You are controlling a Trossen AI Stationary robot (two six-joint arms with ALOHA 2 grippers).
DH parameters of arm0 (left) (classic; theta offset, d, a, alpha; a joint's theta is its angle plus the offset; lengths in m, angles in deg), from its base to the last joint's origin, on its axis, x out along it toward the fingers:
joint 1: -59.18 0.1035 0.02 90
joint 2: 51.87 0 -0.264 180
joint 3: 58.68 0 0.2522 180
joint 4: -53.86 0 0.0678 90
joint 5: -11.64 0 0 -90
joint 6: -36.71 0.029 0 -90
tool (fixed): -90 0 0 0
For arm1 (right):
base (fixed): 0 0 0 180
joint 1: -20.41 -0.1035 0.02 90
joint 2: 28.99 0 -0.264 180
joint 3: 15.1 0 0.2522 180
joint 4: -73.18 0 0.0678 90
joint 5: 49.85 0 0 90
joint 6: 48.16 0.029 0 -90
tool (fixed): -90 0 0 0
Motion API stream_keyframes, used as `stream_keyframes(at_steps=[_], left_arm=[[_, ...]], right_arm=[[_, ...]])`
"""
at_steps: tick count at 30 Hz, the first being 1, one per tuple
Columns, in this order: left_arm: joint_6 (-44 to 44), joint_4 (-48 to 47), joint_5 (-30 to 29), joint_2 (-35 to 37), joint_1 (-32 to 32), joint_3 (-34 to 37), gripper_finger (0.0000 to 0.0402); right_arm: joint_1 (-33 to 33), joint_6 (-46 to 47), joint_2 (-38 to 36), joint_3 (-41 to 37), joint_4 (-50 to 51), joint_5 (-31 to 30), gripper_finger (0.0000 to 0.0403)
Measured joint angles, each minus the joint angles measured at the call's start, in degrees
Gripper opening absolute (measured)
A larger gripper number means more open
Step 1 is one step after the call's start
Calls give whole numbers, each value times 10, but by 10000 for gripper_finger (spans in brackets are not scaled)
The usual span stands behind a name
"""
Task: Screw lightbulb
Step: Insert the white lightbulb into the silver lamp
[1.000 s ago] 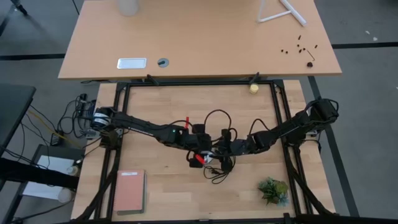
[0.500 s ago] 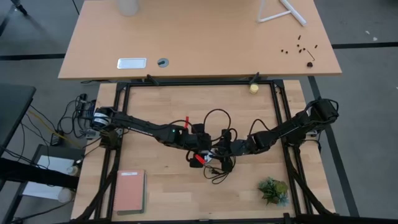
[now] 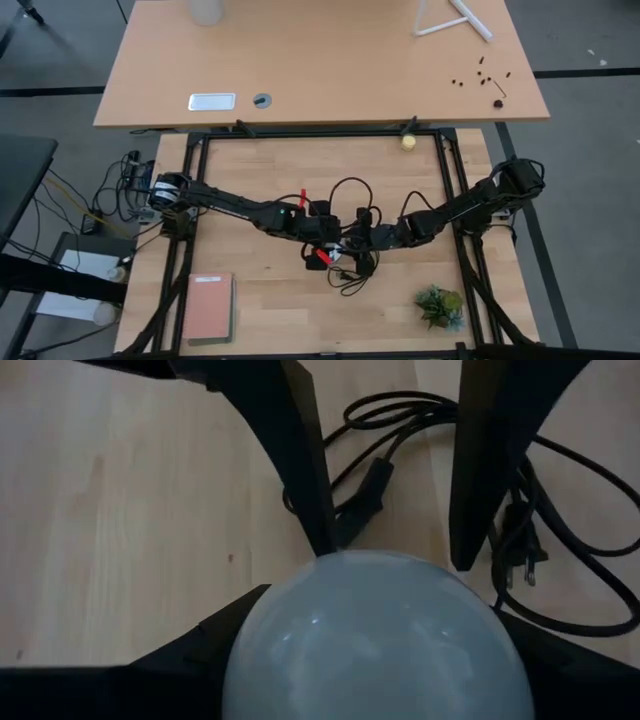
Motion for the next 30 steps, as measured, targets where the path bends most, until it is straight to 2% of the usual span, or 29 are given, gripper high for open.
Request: stream_keyframes(at_steps=[4, 18, 30], left_arm=[[1, 0, -2, 0, 0, 0, 280], [4, 5, -17, 0, -1, 0, 353], [4, 26, -6, 0, -1, -1, 356]], right_arm=[[0, 0, 0, 0, 0, 0, 222], [0, 0, 0, 0, 0, 0, 222], [0, -2, 0, 0, 0, 0, 222]])
